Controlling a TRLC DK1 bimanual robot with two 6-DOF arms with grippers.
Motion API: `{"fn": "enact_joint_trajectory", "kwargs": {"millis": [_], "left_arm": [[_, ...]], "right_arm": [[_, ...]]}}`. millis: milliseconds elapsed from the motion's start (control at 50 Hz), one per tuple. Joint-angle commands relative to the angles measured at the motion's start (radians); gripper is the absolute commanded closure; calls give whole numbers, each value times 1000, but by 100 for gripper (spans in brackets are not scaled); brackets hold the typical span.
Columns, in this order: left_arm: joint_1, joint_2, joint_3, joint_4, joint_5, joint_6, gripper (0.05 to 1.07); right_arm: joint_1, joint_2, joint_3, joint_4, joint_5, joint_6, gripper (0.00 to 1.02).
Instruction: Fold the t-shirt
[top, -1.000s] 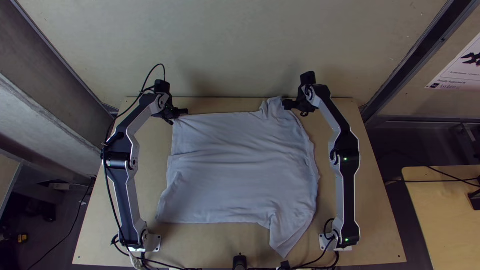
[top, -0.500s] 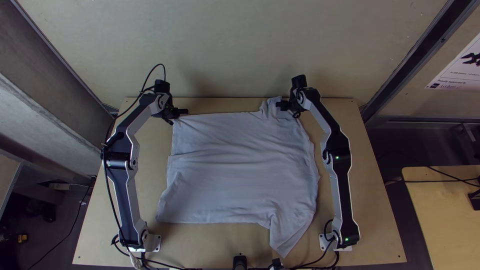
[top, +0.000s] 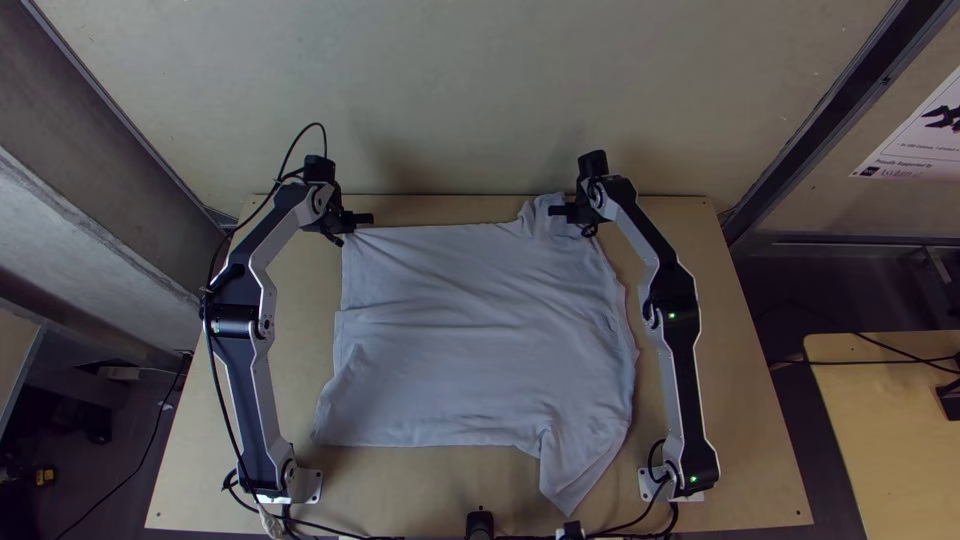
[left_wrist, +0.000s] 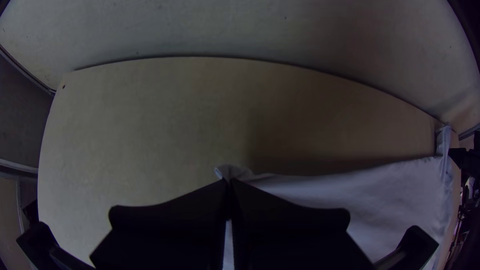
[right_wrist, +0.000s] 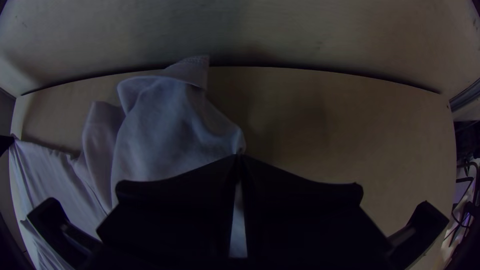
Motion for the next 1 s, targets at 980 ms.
{"fn": "enact_joint_trajectory", "kwargs": {"millis": [980], "left_arm": [[0, 23, 209, -136, 78, -45, 105]], "right_arm": [[-108, -206, -40, -50, 9, 11, 100]]}}
